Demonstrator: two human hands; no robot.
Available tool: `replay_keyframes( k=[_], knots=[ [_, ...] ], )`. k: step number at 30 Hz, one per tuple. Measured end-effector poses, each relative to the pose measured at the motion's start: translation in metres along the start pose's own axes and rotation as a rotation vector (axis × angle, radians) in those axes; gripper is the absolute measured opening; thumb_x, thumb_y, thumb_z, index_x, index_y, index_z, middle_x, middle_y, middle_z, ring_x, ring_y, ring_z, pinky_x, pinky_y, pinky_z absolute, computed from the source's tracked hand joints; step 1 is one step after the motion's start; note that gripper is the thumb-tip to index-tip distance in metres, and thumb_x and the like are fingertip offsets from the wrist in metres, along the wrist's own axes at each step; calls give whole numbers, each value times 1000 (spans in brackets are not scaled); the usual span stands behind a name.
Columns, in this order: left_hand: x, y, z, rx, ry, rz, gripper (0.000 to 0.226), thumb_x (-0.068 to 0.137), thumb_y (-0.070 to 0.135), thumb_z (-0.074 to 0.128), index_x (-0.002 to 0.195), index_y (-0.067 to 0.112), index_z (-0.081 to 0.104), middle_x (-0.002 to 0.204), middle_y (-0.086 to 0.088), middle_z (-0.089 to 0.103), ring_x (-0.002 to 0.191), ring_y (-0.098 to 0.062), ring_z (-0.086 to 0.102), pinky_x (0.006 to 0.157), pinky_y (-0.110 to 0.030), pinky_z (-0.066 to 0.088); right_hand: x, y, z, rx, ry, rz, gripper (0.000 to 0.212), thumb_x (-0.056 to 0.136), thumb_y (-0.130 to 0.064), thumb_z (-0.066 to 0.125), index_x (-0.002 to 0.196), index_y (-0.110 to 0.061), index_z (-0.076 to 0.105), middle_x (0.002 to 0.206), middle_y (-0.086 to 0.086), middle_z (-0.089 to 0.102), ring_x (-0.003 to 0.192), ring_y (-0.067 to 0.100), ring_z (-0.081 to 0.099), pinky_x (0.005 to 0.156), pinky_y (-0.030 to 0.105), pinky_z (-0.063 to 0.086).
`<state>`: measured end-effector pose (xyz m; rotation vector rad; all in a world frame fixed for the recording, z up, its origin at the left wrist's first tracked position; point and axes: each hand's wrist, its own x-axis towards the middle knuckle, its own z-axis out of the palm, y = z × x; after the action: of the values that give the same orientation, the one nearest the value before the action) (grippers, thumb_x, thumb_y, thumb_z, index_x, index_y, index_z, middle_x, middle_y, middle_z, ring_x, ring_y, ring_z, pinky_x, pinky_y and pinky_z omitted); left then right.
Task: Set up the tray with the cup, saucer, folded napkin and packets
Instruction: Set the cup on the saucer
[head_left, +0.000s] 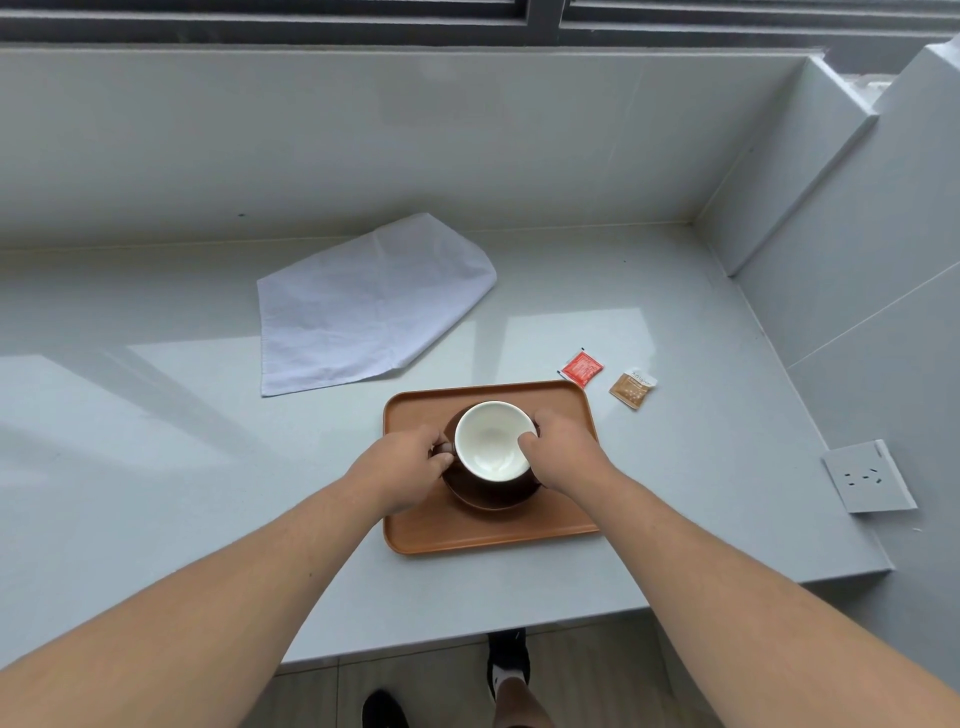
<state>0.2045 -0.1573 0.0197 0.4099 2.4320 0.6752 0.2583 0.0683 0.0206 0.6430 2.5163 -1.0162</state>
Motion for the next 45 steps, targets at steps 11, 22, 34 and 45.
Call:
replay_keyframes(
  k=[11,22,34,45],
  knots=[
    [3,-4,3,10,2,7,3,99,36,55,97,36,58,94,14,67,88,-9,62,69,-30,45,-2,-1,-1,3,-19,22,16,92,-25,46,105,-20,54,94,3,63,82,28,67,69,37,56],
    [4,3,-10,184,103,-28,18,81,52,50,89,39,59,81,17,67,76,-4,60,63,-30,52,-2,0,-7,-87,12,-6,11,89,-31,48,95,-24,53,85,-4,61,71,13,56,53,30,37],
    [48,53,-14,170,160,20,13,86,41,50,92,38,62,88,18,64,80,-6,60,65,-32,54,12,16,-45,-99,132,-52,21,94,-39,49,93,-26,64,79,-7,67,78,16,63,65,32,51],
    [112,124,16,213,103,138,19,86,40,54,100,35,65,93,17,66,91,-11,62,71,-32,53,43,70,-92,-150,210,-12,18,91,-37,54,101,-28,66,86,-9,66,82,19,64,68,32,53]
  ],
)
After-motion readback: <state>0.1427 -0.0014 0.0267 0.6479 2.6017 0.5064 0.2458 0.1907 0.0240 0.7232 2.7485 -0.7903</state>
